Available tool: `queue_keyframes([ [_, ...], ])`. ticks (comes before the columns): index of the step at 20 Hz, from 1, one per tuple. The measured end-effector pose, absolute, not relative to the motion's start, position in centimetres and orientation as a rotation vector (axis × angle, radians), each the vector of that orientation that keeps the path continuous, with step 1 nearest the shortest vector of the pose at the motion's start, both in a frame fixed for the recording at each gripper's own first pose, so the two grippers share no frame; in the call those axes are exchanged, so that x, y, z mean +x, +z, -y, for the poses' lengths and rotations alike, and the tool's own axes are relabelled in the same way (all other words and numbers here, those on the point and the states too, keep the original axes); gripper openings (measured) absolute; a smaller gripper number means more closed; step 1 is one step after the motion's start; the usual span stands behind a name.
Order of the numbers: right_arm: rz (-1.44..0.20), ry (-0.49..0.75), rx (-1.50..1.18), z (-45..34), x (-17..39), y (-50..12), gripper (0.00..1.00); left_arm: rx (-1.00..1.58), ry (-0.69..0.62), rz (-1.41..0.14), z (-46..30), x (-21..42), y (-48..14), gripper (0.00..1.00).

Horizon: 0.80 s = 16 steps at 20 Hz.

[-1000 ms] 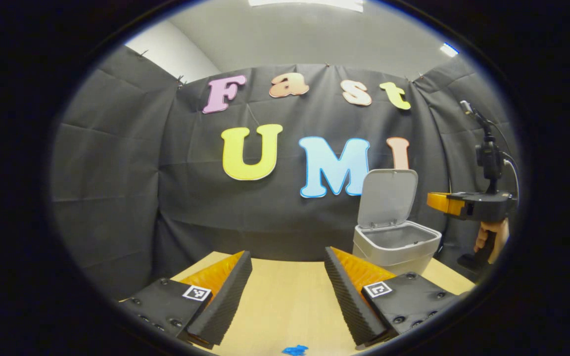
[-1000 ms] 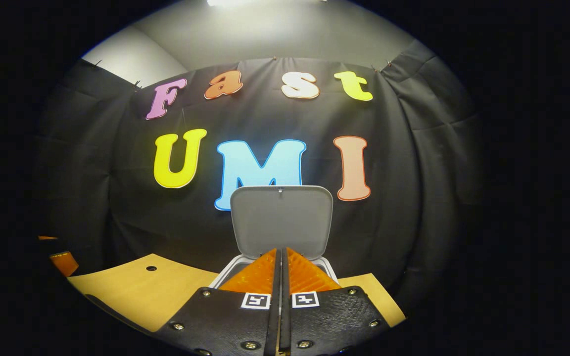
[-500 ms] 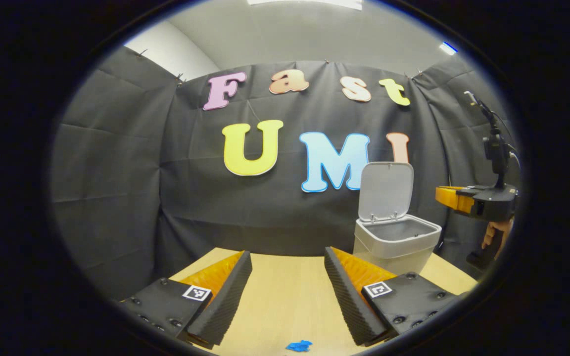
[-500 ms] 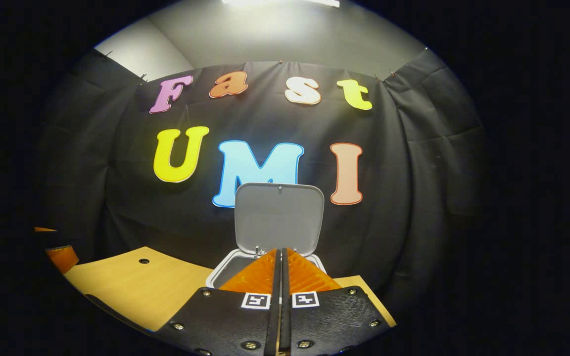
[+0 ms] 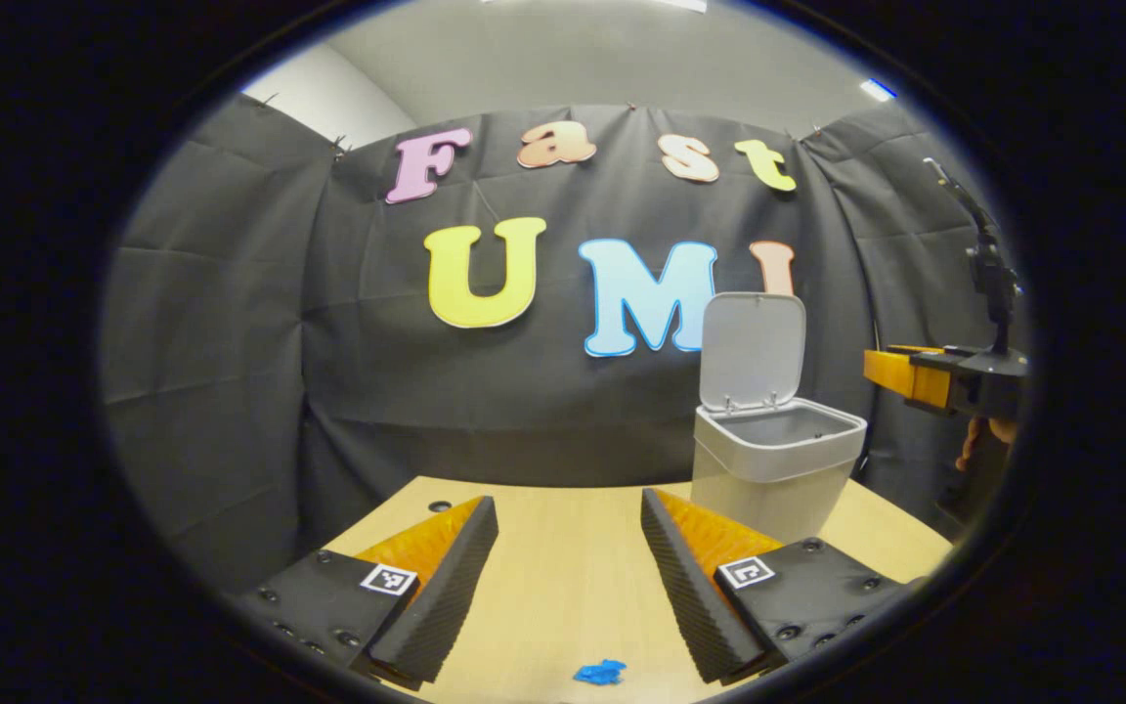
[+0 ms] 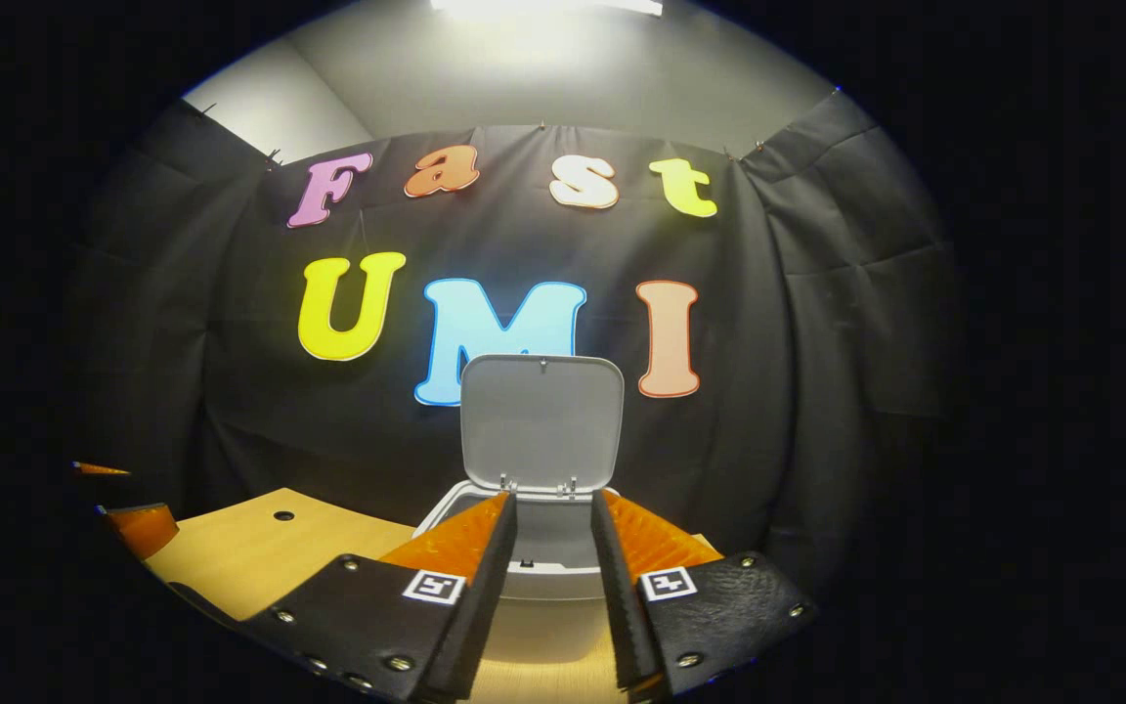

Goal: Press the lid of the desktop garbage bin to open it, pick up the crumpled paper on the desktop and throw it into the bin, then pick up the pop can on the desktop and drop it into the bin, and finally close the garbage bin lid.

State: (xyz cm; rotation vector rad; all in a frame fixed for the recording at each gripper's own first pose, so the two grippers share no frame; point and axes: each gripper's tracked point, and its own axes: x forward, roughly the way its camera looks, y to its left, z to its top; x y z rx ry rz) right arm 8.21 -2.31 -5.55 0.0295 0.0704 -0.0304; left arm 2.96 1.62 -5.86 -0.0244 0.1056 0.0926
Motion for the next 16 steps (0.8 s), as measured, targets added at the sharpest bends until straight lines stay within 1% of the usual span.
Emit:
queue_keyframes([
  [1,-0.072,-0.027,0.033,2.3,8.1,-5.8,0.53,-0.022,0.082,-0.117,-1.3,3.0,-6.5,0.93],
  [2,-0.074,-0.024,0.037,2.1,7.8,-5.9,0.69,-0.017,0.07,-0.128,-1.1,3.0,-7.0,0.93],
  [3,-0.077,-0.025,0.043,2.1,7.5,-6.3,0.65,-0.01,0.058,-0.141,-0.9,3.0,-7.7,0.94],
  [4,-0.078,-0.024,0.051,1.9,7.3,-6.5,0.65,-0.002,0.054,-0.156,-0.9,3.1,-8.5,0.97],
  [5,-0.078,-0.027,0.056,1.8,7.0,-6.8,0.65,0.004,0.05,-0.172,-0.9,3.3,-9.1,0.97],
  [8,-0.081,-0.019,0.059,1.2,6.3,-7.4,0.96,0.007,0.031,-0.222,-0.1,3.5,-11.6,0.97],
  [9,-0.086,-0.021,0.052,1.2,6.1,-7.8,0.98,0.009,0.023,-0.238,0.0,3.6,-12.6,0.97],
  [10,-0.086,-0.024,0.039,1.2,5.8,-7.8,0.98,0.013,0.015,-0.256,0.2,3.8,-13.5,1.0],
  [13,-0.079,-0.023,0.0,0.8,4.7,-8.1,0.98,0.025,-0.009,-0.312,0.5,3.8,-16.7,1.0],
  [15,-0.082,-0.016,-0.019,0.3,3.9,-8.4,0.98,0.031,-0.028,-0.346,0.8,3.8,-18.8,0.92],
  [16,-0.084,-0.015,-0.029,0.1,3.5,-8.3,0.98,0.032,-0.039,-0.361,0.8,3.8,-19.8,0.97],
])
